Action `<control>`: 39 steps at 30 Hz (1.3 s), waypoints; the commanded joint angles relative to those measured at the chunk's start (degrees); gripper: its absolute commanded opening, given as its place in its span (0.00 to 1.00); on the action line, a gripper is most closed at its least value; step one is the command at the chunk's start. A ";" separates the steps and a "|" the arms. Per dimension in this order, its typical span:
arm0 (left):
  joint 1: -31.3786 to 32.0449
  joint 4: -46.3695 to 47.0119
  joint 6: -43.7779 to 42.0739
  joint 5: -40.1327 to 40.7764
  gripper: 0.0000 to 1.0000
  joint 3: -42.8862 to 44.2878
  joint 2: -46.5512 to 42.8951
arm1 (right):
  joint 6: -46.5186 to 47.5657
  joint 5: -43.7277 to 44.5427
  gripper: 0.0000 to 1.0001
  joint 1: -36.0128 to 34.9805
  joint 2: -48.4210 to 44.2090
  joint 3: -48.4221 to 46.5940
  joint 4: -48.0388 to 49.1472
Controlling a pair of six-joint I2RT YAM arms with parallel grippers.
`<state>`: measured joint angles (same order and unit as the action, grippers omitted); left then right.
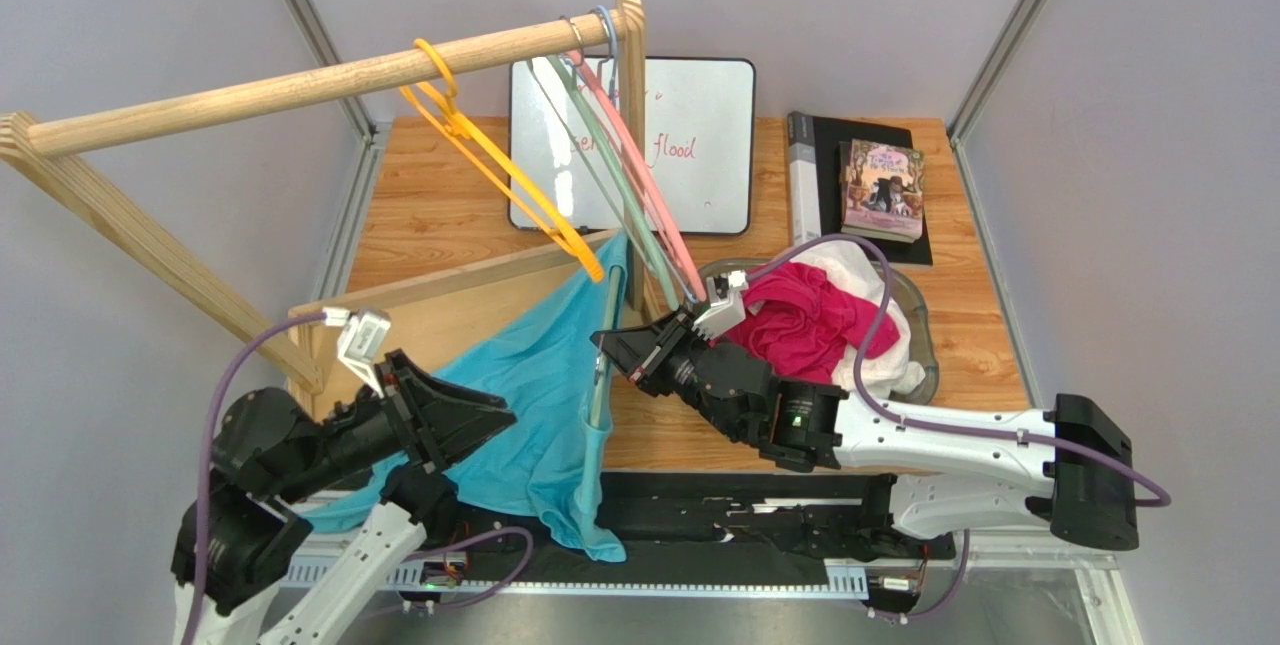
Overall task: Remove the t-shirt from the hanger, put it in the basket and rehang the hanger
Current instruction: Pass the hanger from the right arm to the left
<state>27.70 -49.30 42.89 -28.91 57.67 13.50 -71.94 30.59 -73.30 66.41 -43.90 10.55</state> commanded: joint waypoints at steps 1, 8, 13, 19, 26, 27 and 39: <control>-0.02 8.91 -0.28 -6.75 0.48 -6.13 7.06 | 0.84 -0.87 0.00 0.44 -1.64 -1.27 3.96; 0.07 23.62 5.44 -12.93 0.46 -16.79 10.41 | 0.22 -3.08 0.00 0.70 -2.69 -2.16 4.22; 1.82 30.20 7.46 -13.28 0.50 -19.96 11.46 | -0.39 -4.57 0.00 0.70 -2.78 -2.16 5.10; 5.78 35.93 8.17 -11.00 0.45 -20.84 15.68 | -0.74 -5.54 0.00 0.70 -2.51 -2.33 5.54; 8.68 35.94 7.55 -8.01 0.38 -20.84 19.46 | -0.83 -5.98 0.00 0.61 -3.13 -2.07 5.63; 9.03 35.76 7.73 -7.83 0.37 -21.19 19.38 | -0.92 -5.89 0.00 0.61 -3.57 -1.89 5.63; 9.30 33.20 9.66 -4.05 0.43 -23.12 14.71 | -1.88 -7.30 0.00 0.61 -5.42 -0.57 6.68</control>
<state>36.77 -17.74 51.07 -33.91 36.64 26.35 -72.29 23.88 -72.62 62.65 -43.86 10.87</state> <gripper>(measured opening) 0.431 0.025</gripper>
